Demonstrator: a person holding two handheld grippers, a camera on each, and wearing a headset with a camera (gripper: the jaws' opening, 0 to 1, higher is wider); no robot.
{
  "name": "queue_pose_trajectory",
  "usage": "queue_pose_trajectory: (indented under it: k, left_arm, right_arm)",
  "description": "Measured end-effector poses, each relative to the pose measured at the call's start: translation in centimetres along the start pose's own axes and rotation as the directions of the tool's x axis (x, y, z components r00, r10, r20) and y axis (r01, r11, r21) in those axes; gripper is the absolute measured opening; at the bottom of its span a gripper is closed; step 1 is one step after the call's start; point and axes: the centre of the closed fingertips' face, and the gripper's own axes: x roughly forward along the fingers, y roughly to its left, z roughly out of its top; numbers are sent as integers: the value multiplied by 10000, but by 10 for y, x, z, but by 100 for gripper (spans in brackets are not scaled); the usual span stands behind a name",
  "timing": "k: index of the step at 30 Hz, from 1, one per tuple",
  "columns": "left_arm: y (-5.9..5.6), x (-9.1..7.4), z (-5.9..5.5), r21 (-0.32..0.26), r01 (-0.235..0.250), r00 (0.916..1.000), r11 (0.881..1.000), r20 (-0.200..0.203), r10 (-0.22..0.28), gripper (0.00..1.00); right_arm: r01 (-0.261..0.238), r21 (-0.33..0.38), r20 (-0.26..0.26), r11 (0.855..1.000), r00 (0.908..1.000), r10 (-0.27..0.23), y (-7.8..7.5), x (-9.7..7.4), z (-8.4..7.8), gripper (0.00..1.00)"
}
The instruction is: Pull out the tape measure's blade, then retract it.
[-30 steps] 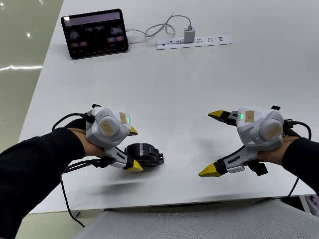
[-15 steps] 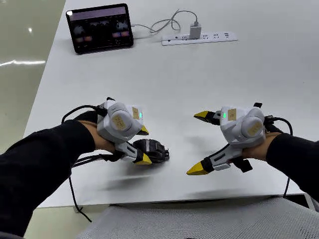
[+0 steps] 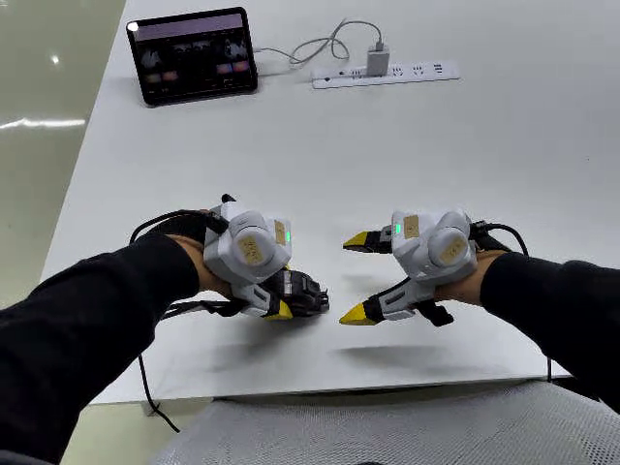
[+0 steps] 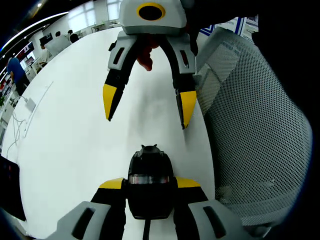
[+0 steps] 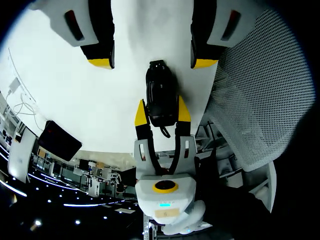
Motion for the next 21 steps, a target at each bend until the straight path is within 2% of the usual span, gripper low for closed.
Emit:
queue_pose_trajectory:
  k: [3, 5, 7, 11, 16, 17, 18, 21]
  left_arm:
    - [1, 0, -1, -93, 39, 10000, 9999, -16, -39, 32]
    - [2, 0, -1, -187, 126, 9999, 9997, 49, -125, 32]
    - [1, 0, -1, -196, 163, 9999, 9997, 47, -162, 32]
    - [0, 0, -1, -143, 210, 9998, 9997, 5, -210, 33]
    - [0, 0, -1, -180, 215, 9998, 9996, 45, -214, 33]
    - [0, 0, -1, -204, 225, 9997, 9995, 69, -223, 33]
    - [1, 0, -1, -234, 248, 9997, 9994, 96, -245, 33]
    - [1, 0, -1, -318, 313, 9994, 9990, 148, -309, 33]
  right_arm:
    - [-113, -197, -350, 9997, 9993, 106, 3, 9, -6, 49]
    - [-316, -673, -773, 9972, 9967, 264, 7, 14, -14, 39]
    - [-300, -1130, -1154, 9931, 9932, 169, 6, 17, -20, 32]
    - [-624, -1119, -1133, 9918, 9923, 497, 13, 25, -19, 26]
    - [-661, -998, -1129, 9928, 9921, 547, 8, 32, -18, 21]
    - [-655, -444, -943, 9969, 9937, 611, 7, 33, -16, 20]
    - [-725, -217, -826, 9971, 9941, 704, 7, 34, -14, 19]
    - [-738, -527, -1053, 9959, 9921, 680, 4, 36, -18, 16]
